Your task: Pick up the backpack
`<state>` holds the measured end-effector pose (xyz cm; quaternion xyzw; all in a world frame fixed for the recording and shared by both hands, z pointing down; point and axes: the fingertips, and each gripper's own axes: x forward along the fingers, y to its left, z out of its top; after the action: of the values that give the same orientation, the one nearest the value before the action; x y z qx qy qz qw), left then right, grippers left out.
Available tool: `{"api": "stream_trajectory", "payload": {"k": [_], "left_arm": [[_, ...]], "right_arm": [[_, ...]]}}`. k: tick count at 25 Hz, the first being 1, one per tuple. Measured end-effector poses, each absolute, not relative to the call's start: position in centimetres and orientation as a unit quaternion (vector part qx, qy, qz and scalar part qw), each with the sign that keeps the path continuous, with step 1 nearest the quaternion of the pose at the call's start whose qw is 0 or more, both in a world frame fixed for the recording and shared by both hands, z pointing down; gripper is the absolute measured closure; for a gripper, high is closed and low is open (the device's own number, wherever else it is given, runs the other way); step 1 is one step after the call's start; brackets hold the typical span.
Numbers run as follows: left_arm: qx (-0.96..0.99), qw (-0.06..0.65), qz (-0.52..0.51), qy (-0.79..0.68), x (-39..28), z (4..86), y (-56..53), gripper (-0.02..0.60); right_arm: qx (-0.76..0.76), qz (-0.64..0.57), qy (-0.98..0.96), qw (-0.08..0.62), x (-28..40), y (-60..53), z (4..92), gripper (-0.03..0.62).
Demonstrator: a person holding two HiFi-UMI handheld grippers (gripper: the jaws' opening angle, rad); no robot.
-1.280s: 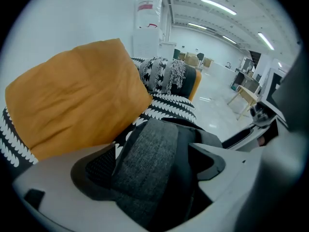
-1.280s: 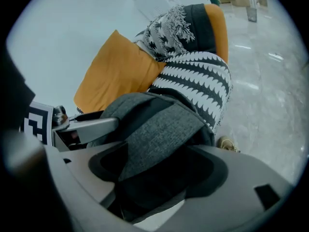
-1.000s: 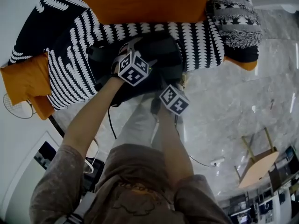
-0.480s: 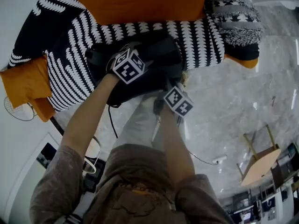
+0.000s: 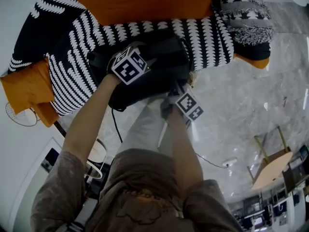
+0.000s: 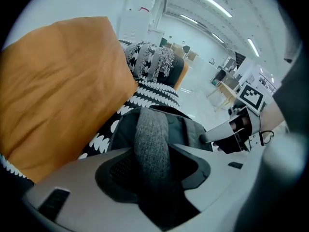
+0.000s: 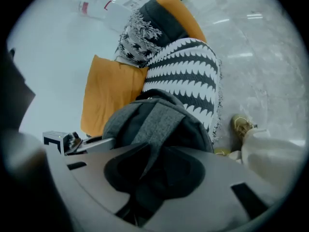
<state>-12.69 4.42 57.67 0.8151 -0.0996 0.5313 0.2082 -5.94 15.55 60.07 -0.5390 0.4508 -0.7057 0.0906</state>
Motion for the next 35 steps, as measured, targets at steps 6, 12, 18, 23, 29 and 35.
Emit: {"api": "stream_trajectory", "payload": {"k": [6, 12, 18, 23, 29, 35], "left_arm": [[0.818, 0.214, 0.525, -0.095, -11.3, 57.8, 5.8, 0.396], [0.827, 0.215, 0.517, -0.054, -9.8, 56.2, 5.8, 0.531], [0.84, 0.225, 0.491, -0.041, -9.2, 53.1, 7.0, 0.548], [0.856, 0.224, 0.461, -0.067, -9.9, 49.0, 6.9, 0.548], [0.882, 0.234, 0.384, -0.143, -10.5, 41.4, 4.6, 0.551], [0.88, 0.218, 0.352, -0.232, -15.4, 34.8, 2.6, 0.551]], "right_arm": [[-0.541, -0.692, 0.473, 0.06, -4.8, 17.0, 60.7, 0.494], [-0.552, -0.663, 0.503, 0.045, -4.0, 15.8, 59.5, 0.566], [-0.55, -0.629, 0.545, 0.072, -3.4, 16.3, 55.4, 0.569], [-0.533, -0.603, 0.589, 0.075, -3.8, 16.1, 50.7, 0.57], [-0.481, -0.56, 0.671, 0.067, -5.4, 14.0, 44.0, 0.571], [-0.432, -0.524, 0.733, 0.042, -8.9, 11.6, 37.6, 0.571]]}}
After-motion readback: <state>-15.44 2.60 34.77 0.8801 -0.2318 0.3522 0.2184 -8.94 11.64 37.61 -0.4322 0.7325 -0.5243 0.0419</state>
